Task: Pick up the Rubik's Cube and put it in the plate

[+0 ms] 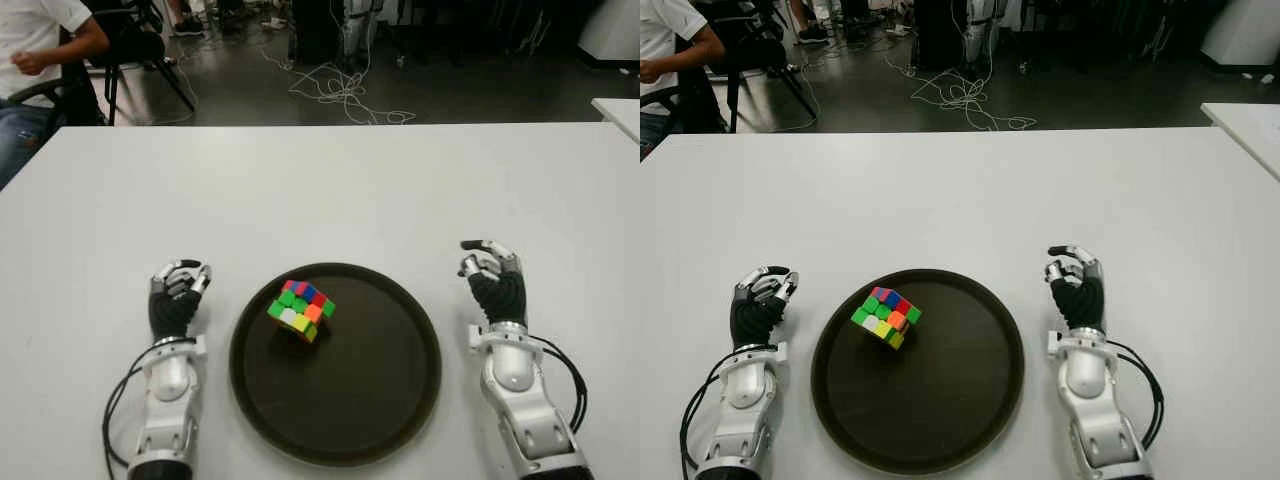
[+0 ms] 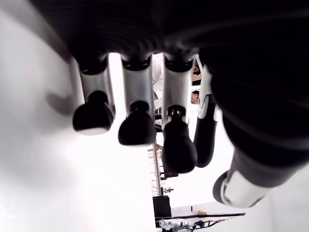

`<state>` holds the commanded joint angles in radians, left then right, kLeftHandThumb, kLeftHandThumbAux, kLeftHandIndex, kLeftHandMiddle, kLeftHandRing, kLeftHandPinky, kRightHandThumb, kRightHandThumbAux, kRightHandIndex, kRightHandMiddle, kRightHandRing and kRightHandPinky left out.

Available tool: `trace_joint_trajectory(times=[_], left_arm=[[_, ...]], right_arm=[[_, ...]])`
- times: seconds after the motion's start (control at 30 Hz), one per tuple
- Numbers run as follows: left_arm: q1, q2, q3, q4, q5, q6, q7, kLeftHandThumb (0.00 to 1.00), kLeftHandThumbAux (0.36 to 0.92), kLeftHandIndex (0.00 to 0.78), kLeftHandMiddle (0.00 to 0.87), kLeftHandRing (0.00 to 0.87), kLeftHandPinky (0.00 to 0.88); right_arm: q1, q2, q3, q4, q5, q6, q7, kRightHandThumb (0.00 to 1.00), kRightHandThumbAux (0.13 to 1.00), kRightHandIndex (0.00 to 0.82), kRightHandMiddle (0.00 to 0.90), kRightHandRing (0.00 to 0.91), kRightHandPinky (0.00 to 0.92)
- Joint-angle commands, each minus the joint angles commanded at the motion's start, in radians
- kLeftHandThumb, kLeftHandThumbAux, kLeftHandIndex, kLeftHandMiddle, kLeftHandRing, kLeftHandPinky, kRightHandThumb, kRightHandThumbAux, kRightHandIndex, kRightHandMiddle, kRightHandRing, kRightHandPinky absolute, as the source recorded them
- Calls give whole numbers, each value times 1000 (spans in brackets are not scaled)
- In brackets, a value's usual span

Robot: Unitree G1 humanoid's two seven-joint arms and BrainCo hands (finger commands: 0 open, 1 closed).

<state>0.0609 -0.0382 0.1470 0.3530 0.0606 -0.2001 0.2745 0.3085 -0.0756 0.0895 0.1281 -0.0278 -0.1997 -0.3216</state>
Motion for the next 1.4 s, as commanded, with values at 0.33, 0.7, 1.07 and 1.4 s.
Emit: trace_joint_trajectory(times=[0.33,0.7,1.07,1.4], left_arm=[[9,-3,1,-10,-4,-17,-5,705,706,443,773,799,815],[17,26,-22,-4,18,-28,-33,705,707,443,785,815,822],[18,13,-17,-19,15,-4,-17,706,706,443,790,819,827],[16,6,-11,-16,13,-16,-7,708,705,443,780,807,820]], right_arm=[[-46,-36,-26,185,-3,-288,88,693,722,440,811,832,824],[-69,-18,-72,283,-19,-426,95,682,725,439,828,843,826],[-77,11,-100,310,-22,-449,65,681,726,438,832,852,849],[-67,19,-100,272,-2,-366,66,682,729,438,826,845,834]])
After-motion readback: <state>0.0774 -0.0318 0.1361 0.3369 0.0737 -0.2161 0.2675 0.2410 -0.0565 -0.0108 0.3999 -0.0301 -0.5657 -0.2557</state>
